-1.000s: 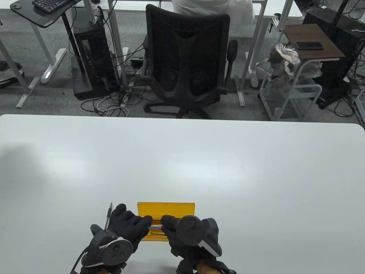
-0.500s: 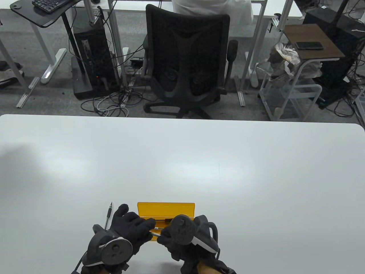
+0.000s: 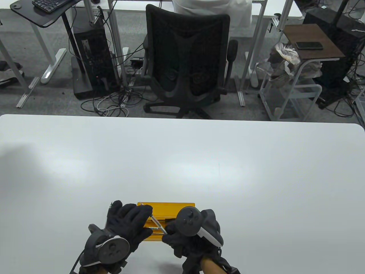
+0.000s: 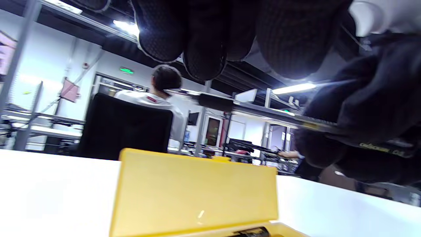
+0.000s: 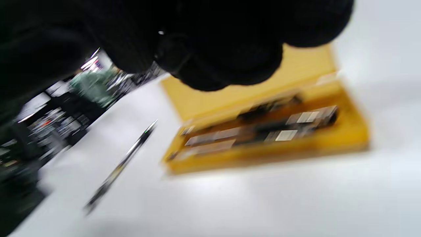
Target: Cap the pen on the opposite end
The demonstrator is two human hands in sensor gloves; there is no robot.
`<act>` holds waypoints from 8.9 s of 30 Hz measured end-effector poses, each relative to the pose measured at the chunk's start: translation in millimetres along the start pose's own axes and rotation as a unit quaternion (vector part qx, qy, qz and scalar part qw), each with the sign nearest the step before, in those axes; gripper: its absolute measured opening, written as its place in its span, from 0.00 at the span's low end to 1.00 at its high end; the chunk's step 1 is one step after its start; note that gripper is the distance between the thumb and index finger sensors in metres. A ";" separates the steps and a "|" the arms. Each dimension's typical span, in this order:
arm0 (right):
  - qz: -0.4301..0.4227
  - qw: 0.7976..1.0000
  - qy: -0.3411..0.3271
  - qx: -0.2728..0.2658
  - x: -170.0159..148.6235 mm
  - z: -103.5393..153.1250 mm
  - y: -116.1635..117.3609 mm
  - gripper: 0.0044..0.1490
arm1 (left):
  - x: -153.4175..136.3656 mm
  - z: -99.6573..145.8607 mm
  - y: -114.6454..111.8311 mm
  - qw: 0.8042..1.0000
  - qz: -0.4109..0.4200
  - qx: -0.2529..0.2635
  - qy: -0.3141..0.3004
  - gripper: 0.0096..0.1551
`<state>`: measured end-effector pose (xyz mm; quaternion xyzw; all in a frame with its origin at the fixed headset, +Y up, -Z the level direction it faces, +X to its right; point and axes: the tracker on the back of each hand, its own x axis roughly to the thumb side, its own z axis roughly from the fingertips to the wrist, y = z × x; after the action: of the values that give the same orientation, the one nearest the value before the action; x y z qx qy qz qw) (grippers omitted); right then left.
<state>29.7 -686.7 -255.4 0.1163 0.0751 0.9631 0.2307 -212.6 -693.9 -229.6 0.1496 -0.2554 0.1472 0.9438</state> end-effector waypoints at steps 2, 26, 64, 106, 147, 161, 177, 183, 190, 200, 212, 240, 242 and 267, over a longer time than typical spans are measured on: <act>0.029 0.998 0.043 -0.042 -4.6 3.8 -13.1 0.32 | -6.6 1.4 -1.4 1.000 0.016 -0.006 0.022 0.37; 0.262 0.890 0.336 0.165 -72.0 -18.1 39.4 0.34 | -16.1 0.1 -4.8 0.998 -0.010 -0.033 0.045 0.35; 0.182 0.958 0.221 -0.001 -31.3 -9.8 5.9 0.40 | -9.3 -13.7 -64.5 0.970 -0.126 -0.186 0.089 0.36; 0.348 0.937 -0.032 -0.011 12.0 -41.9 76.1 0.26 | -24.7 -16.6 -82.6 0.951 -0.122 -0.249 0.140 0.41; -0.260 0.955 -0.009 0.142 -3.5 -24.9 38.4 0.30 | -37.4 8.7 -29.9 0.814 0.545 0.023 0.201 0.28; -0.250 0.964 -0.025 0.086 8.7 -21.2 27.5 0.30 | -26.3 -1.6 -16.2 0.877 0.431 0.060 0.203 0.34; -0.202 0.978 0.032 -0.034 -25.7 -16.8 2.9 0.27 | -36.3 6.9 20.3 0.974 0.189 0.067 0.106 0.28; -0.286 0.958 -0.019 -0.024 -24.3 -17.5 9.3 0.27 | -7.0 -0.4 11.2 1.000 0.024 -0.001 0.016 0.25; -0.323 0.945 -0.047 0.012 -19.2 -18.4 14.0 0.26 | -2.5 -1.4 8.1 0.999 0.038 -0.005 0.010 0.25; -0.186 0.983 0.004 0.004 -5.9 -16.0 16.3 0.31 | 15.2 -5.5 5.5 0.998 -0.051 -0.019 -0.036 0.25; -0.162 0.985 -0.059 0.028 9.6 -12.3 12.4 0.30 | 18.8 -4.7 9.7 0.994 -0.089 0.005 -0.061 0.24; -0.232 0.969 -0.072 0.045 8.7 -15.2 31.5 0.29 | -27.2 6.3 -12.7 0.862 0.466 0.026 0.198 0.31; -0.231 0.970 -0.069 0.043 10.6 -15.5 32.6 0.29 | -25.5 6.0 -14.5 0.864 0.464 0.022 0.193 0.30; -0.148 0.988 0.029 0.034 -10.6 -18.9 30.7 0.36 | -62.0 -9.1 -43.1 0.922 -0.112 -0.209 0.307 0.30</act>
<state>20.9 -720.4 -269.5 0.0836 0.1308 0.9184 0.3639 -244.6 -742.4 -278.7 -0.0762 0.0399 0.0227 0.9960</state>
